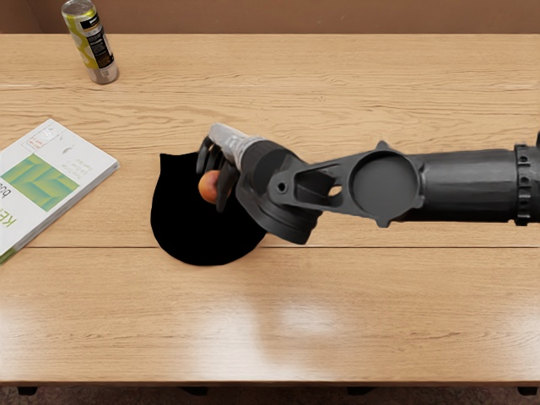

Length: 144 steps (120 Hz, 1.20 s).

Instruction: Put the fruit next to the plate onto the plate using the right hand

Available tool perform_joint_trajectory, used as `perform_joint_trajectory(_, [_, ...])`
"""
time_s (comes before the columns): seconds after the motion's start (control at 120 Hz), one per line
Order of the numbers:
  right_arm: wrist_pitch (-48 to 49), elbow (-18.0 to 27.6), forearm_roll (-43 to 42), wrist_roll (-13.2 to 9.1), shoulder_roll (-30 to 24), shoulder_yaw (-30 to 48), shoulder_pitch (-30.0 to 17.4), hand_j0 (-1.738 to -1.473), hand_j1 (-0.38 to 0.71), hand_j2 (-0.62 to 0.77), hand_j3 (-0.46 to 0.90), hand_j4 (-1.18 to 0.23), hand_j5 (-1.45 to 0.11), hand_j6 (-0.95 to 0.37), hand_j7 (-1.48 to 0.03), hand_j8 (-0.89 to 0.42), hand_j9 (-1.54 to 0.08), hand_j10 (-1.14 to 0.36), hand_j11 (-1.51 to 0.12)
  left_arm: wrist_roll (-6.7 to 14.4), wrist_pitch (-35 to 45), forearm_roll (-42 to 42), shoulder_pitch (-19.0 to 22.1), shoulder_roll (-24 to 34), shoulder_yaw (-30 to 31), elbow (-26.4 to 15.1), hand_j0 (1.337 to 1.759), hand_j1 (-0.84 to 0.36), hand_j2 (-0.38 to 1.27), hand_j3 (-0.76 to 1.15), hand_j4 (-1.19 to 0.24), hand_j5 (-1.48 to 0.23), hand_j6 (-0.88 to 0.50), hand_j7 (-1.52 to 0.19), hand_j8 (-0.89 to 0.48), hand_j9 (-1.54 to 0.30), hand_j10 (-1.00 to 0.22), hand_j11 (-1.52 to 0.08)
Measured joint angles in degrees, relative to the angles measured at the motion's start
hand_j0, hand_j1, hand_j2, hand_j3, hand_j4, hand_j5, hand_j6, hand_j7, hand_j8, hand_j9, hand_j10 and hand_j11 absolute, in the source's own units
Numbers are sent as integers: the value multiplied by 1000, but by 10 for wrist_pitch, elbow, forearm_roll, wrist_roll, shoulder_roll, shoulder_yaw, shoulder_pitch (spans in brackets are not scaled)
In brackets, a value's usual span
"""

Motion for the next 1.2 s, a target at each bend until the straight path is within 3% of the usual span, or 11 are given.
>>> perform_joint_trajectory(0.058, [0, -3, -3, 0, 0, 0, -4, -1655, 215, 561, 0, -841, -1118, -602, -1103, -546, -1131, -833, -1135, 0, 0, 0, 0, 0, 0, 0, 1658, 332, 3, 0, -15, -19, -15, -19, -15, -19, -15, -19])
perform_joint_trajectory(0.142, [3, -9, -16, 0, 0, 1, -10, -1656, 28, 368, 0, -561, -746, -402, -736, -365, -754, -556, -757, 0, 0, 0, 0, 0, 0, 0, 1658, 332, 3, 0, -15, -19, -15, -19, -15, -19, -15, -19])
perform_joint_trajectory(0.233, [4, -12, -23, 0, 0, 2, -15, -1657, -109, 235, 0, -358, -476, -257, -470, -233, -481, -355, -483, 0, 0, 0, 0, 0, 0, 0, 1658, 332, 3, 0, -15, -19, -15, -19, -15, -19, -15, -19])
perform_joint_trajectory(0.417, [11, -13, -22, -1, 0, 6, -19, -1658, -251, 96, 0, -146, -194, -105, -191, -96, -196, -145, -197, 0, 0, 0, 0, 0, 0, 0, 1658, 332, 3, 0, -15, -19, -15, -19, -15, -19, -15, -19])
perform_joint_trajectory(0.525, [17, -13, -22, -1, 0, 49, -51, -1658, -292, 57, 0, -86, -114, -62, -113, -57, -115, -85, -116, 0, 0, 0, 0, 0, 0, 0, 1658, 332, 3, 0, -15, -19, -15, -19, -15, -19, -15, -19])
perform_joint_trajectory(0.592, [57, -11, -13, -1, 0, 124, -98, -1658, -308, 41, 0, -62, -82, -45, -81, -41, -83, -62, -84, 0, 0, 0, -1, 0, 0, 0, 1658, 332, 3, 0, -15, -19, -15, -19, -15, -19, -15, -19])
perform_joint_trajectory(0.692, [232, -10, 82, -1, 0, 314, -211, -1658, -324, 25, 0, -38, -51, -28, -50, -25, -51, -38, -51, 0, 0, 0, -5, 0, 0, 0, 1658, 332, 3, 0, -15, -19, -15, -19, -15, -19, -15, -19])
perform_joint_trajectory(0.808, [442, -11, 240, -1, -2, 422, -270, -1658, -335, 14, 0, -21, -29, -16, -28, -14, -29, -21, -29, 0, 0, 0, -5, 0, 0, 0, 1658, 332, 3, 0, -15, -19, -15, -19, -15, -19, -15, -19])
perform_joint_trajectory(0.95, [587, -10, 425, -1, -56, 463, -291, -1658, -342, 7, 0, -11, -14, -8, -14, -7, -14, -11, -14, 0, 0, 0, -6, 0, 0, 0, 1658, 332, 3, 0, -15, -19, -15, -19, -15, -19, -15, -19])
perform_joint_trajectory(1.2, [633, -10, 583, -1, -212, 467, -359, -1658, -347, 2, 0, -3, -4, -1, -4, -1, -4, -3, -4, 0, 0, 0, -5, 0, 0, 0, 1658, 332, 3, 0, -15, -19, -15, -19, -15, -19, -15, -19])
